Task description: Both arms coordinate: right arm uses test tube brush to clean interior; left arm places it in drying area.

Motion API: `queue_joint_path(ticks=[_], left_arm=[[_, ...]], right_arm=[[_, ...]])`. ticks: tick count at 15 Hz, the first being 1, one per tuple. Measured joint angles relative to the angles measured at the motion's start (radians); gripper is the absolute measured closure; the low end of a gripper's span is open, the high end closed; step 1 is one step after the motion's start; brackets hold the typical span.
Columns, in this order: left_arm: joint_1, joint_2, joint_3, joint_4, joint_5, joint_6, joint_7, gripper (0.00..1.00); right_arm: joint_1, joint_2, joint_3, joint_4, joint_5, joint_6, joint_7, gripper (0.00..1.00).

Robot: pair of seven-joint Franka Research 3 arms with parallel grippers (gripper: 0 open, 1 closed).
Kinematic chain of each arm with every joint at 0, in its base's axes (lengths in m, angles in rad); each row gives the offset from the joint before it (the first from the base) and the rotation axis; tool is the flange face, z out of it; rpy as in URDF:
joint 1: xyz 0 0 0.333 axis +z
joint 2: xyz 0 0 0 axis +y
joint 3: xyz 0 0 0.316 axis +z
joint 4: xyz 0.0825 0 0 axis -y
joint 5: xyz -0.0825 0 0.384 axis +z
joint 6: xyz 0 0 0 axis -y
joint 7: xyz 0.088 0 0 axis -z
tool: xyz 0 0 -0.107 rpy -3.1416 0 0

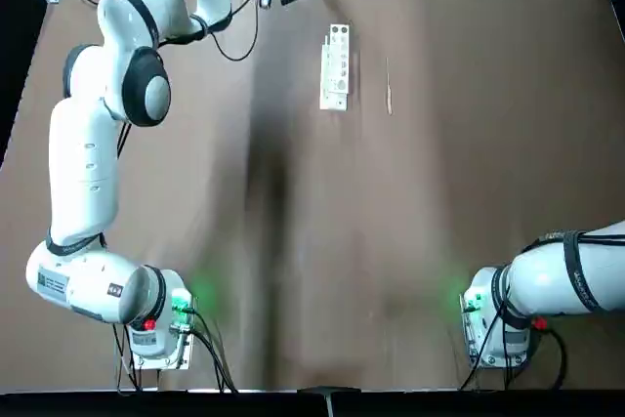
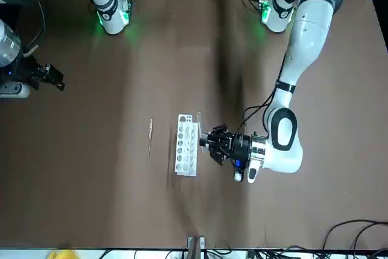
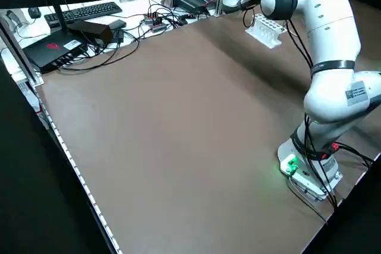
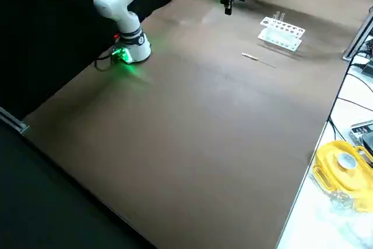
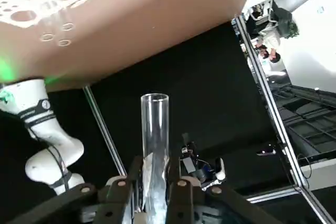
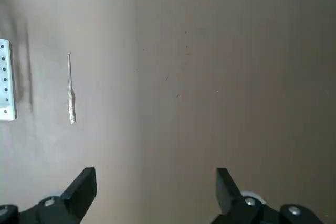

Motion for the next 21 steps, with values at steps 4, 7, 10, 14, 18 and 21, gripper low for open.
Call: queue_joint_path(ticks=[4,7,10,14,18,21], left_arm=[[0.024,0.000,-0.012,-0.049,-0.045,-0.034,-0.047,0.77],[0.019,0.000,-0.017,-0.054,-0.124,-0.023,-0.065,0.77],[0.017,0.000,-0.020,-0.060,-0.138,0.001,-0.111,0.77],[0.024,0.000,-0.016,-0.069,-0.185,0.059,-0.154,0.77],[0.027,0.015,-0.009,-0.081,-0.233,0.117,-0.156,0.77],[0.031,0.041,-0.009,-0.082,-0.323,0.138,-0.122,0.77]], right_arm=[[0.000,0.000,0.000,0.000,0.000,0.000,0.000,0.00],[0.000,0.000,0.000,0.000,0.000,0.000,0.000,0.00],[0.000,0.000,0.000,0.000,0.000,0.000,0.000,0.00],[0.000,0.000,0.000,0.000,0.000,0.000,0.000,0.00],[0.000,0.000,0.000,0.000,0.000,0.000,0.000,0.00],[0.000,0.000,0.000,0.000,0.000,0.000,0.000,0.00]])
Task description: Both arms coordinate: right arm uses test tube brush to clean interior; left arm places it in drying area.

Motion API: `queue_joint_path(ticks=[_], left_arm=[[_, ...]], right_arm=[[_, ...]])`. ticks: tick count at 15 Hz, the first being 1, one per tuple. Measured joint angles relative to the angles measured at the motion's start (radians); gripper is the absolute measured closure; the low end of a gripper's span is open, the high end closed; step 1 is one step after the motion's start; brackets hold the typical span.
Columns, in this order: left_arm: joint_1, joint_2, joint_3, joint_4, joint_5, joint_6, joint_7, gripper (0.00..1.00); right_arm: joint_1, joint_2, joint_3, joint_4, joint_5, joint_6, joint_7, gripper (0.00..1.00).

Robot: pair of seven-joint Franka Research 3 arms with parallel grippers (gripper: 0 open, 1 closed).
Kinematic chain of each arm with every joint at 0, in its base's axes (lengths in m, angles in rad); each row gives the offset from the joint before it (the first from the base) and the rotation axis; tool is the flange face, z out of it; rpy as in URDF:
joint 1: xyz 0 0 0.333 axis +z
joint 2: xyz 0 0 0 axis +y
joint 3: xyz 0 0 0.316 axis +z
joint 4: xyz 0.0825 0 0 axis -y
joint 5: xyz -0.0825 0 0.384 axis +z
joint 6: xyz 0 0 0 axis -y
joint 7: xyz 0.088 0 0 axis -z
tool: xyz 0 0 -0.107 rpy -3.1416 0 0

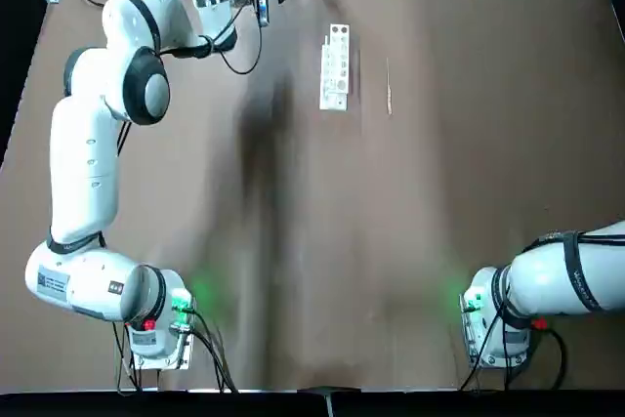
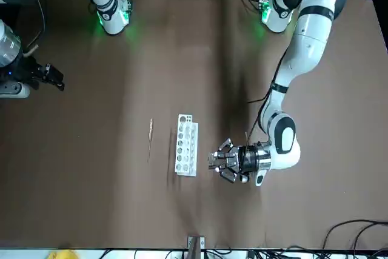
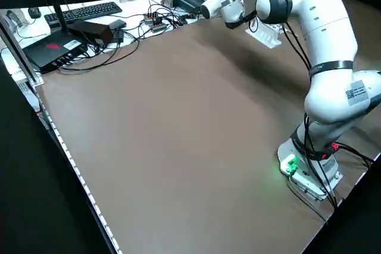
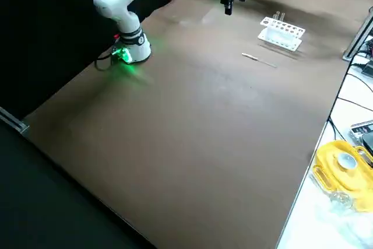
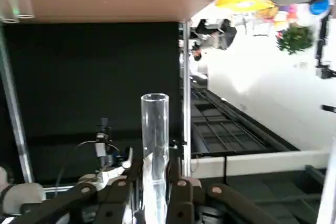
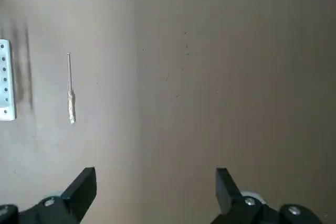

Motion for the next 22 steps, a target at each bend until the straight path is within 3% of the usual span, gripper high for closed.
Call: queue_joint_path(ticks=[6,22], left_arm=[[-0.036,0.051,-0.003,0.001,-0.177,0.076,0.173,0.77],[-0.112,0.147,-0.020,0.050,-0.212,0.071,0.327,0.77]], right_arm=[[0.012,0.000,0.002,0.000,0.000,0.000,0.000,0.00],[0.014,0.000,0.000,0.000,0.000,0.000,0.000,0.00]])
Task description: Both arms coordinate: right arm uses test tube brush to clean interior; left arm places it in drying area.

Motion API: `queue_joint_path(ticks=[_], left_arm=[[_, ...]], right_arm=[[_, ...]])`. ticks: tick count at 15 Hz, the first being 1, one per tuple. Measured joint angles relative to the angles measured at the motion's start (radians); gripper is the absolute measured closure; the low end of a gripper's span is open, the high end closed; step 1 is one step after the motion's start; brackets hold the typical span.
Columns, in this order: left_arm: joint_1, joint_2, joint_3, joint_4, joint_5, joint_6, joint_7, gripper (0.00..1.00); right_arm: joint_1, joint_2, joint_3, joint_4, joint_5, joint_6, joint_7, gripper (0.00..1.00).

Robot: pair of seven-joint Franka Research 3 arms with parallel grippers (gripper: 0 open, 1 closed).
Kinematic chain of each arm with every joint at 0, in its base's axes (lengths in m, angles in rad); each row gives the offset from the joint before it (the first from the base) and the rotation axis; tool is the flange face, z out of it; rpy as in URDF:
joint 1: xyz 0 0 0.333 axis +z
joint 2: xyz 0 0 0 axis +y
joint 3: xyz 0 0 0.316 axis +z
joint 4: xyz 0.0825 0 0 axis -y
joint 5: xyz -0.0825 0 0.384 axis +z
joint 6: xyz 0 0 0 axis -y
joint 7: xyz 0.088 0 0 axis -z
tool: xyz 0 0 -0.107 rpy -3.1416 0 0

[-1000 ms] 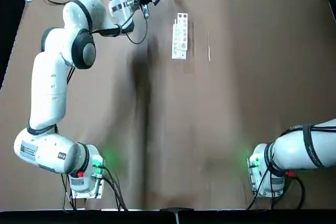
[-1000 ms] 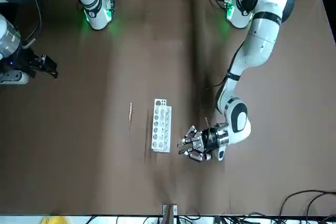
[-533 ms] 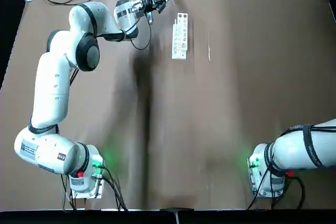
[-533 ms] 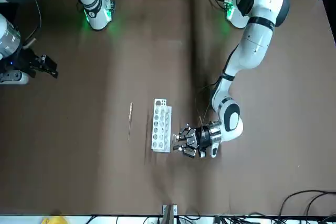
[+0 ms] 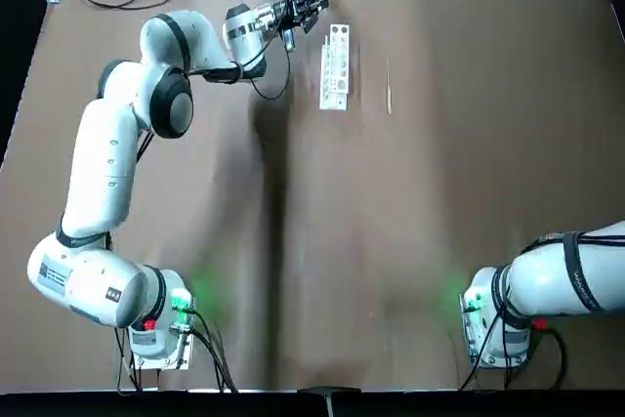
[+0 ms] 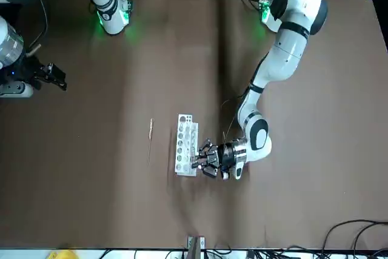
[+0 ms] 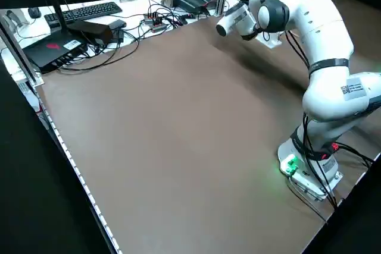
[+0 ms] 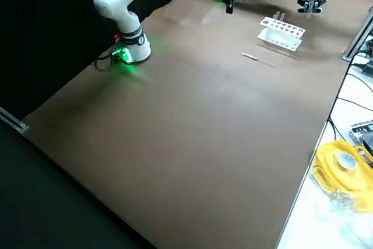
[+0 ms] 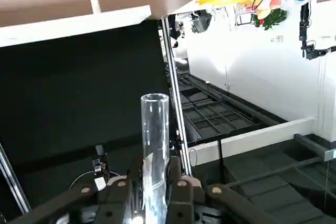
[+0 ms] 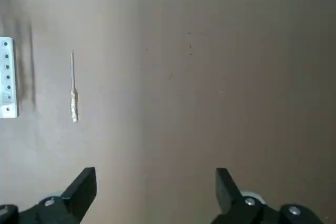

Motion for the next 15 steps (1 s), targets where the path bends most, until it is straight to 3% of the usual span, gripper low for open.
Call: queue_joint_path(ticks=[15], left_arm=[[-0.016,0.062,-0.002,0.016,-0.034,-0.020,0.024,0.77]], right_arm=[[0.000,0.000,0.000,0.000,0.000,0.000,0.000,0.00]])
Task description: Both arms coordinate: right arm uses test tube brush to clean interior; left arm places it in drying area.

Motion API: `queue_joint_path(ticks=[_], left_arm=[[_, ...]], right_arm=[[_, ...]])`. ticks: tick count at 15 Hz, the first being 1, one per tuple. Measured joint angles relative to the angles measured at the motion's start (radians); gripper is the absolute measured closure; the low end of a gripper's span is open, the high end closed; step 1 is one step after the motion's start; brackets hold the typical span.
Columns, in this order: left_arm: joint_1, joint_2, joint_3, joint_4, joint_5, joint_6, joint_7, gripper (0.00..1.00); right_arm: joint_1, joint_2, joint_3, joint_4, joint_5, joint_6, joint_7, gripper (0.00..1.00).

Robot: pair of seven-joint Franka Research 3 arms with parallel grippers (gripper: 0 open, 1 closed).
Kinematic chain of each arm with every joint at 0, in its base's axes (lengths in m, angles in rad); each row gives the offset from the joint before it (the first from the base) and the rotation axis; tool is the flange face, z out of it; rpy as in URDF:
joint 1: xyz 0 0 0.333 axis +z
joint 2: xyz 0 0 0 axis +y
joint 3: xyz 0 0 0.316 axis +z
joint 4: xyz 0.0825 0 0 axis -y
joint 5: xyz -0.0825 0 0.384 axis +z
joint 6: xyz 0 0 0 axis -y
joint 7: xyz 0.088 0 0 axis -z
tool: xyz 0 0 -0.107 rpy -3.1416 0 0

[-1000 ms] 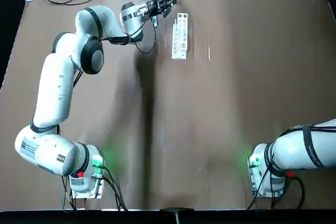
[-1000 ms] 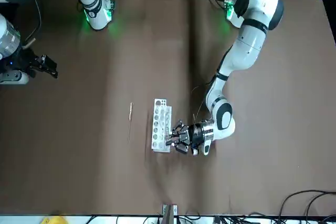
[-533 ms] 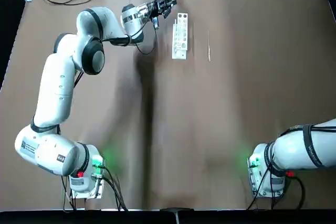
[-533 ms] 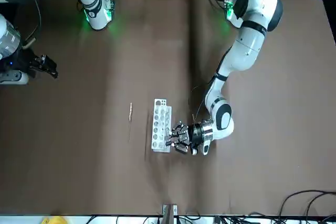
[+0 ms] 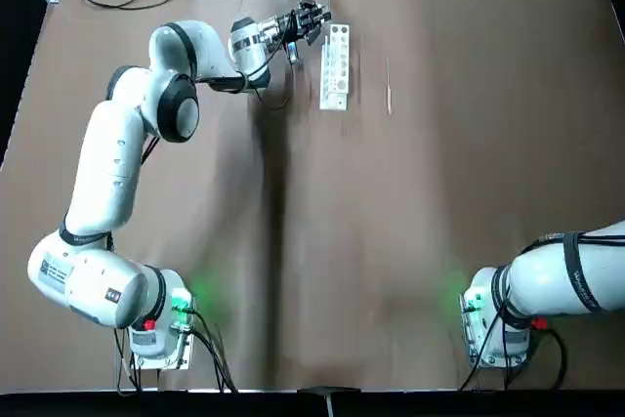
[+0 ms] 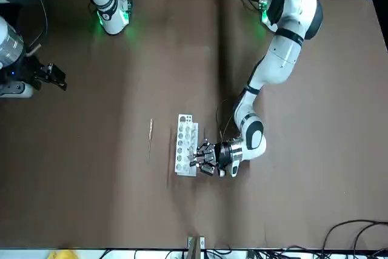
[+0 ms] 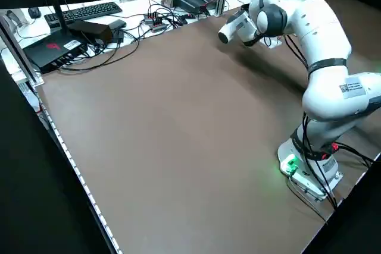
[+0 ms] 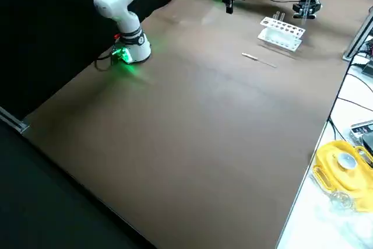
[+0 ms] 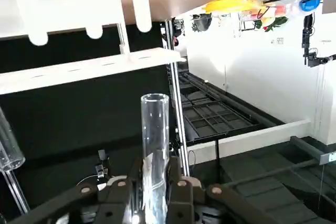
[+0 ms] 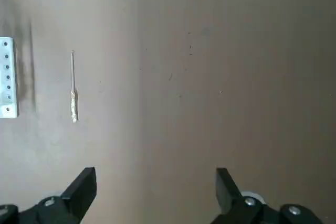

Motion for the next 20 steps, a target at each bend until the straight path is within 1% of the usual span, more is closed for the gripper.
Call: queue_joint_path(ticks=[6,9,12,17,20], left_arm=[[-0.002,0.018,0.000,0.031,-0.002,0.000,0.000,0.77],[-0.003,0.032,0.000,0.043,-0.042,0.000,0.005,0.77],[-0.007,0.042,0.001,0.057,-0.054,0.002,0.007,0.77],[-0.042,0.047,0.053,0.066,-0.055,0.002,0.007,0.77],[-0.047,0.047,0.062,0.068,-0.055,0.002,0.007,0.77]], right_arm=[[0.000,0.000,0.001,0.000,0.000,0.000,0.000,0.00],[0.000,0.000,0.001,0.000,0.000,0.000,0.000,0.00],[0.001,0.000,0.001,0.000,0.000,0.000,0.000,0.00],[0.002,0.000,0.001,0.000,0.000,0.000,0.000,0.00],[0.002,0.000,0.001,0.000,0.000,0.000,0.000,0.00]])
